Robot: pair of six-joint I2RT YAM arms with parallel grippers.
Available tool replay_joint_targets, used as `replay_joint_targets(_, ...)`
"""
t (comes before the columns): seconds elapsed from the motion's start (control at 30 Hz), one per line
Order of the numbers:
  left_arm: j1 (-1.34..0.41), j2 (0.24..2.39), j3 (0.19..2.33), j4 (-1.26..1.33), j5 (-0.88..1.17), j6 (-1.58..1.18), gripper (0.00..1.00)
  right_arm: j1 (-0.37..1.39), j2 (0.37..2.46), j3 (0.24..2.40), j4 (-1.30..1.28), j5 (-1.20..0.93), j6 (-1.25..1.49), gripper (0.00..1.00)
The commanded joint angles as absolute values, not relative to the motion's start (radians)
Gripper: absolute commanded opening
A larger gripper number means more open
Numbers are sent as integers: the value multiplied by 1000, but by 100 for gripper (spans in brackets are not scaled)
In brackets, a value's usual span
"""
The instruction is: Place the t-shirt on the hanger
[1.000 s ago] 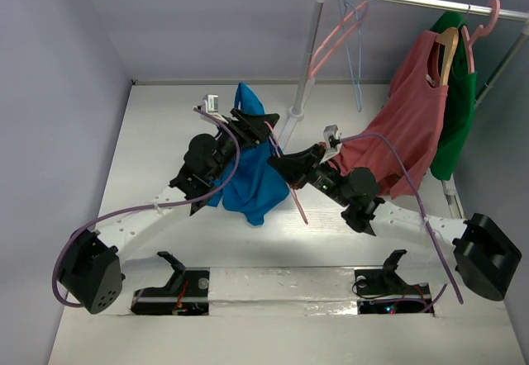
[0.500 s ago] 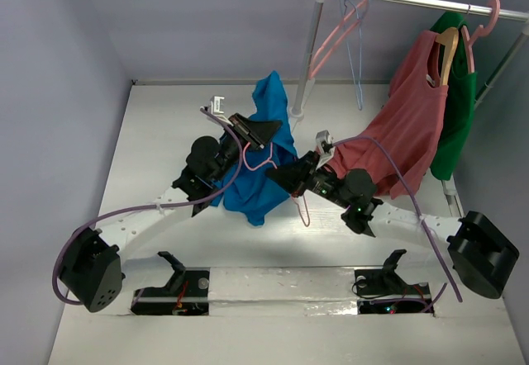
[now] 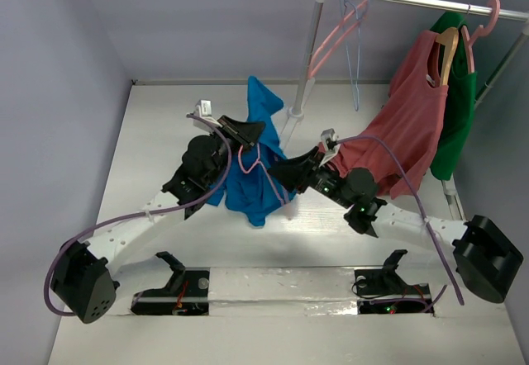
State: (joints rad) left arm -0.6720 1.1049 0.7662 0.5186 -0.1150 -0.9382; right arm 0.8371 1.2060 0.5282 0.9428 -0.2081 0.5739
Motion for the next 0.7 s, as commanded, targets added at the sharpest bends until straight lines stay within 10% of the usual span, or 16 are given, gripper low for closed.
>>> replay_joint_targets(0.0,-661,1043,845,463,-222,-914,0,831,1135,552,882,-160,545,44)
replay_joint_targets(0.27,-652,1020,865,423,-224,-931,0,831,1043,509,689,-108,468,57)
replay_joint_targets(0.37,-652,1005,868,413,-219,-937,0,789,1040,499,605,-83,427,24)
replay_joint_targets(0.47,-643,986,887,388,-212,-939,0,738,1071,450,598,-89,405,15)
replay_joint_targets(0.67,-634,962,903,368,-195,-939,0,718,1117,405,612,-207,298,59)
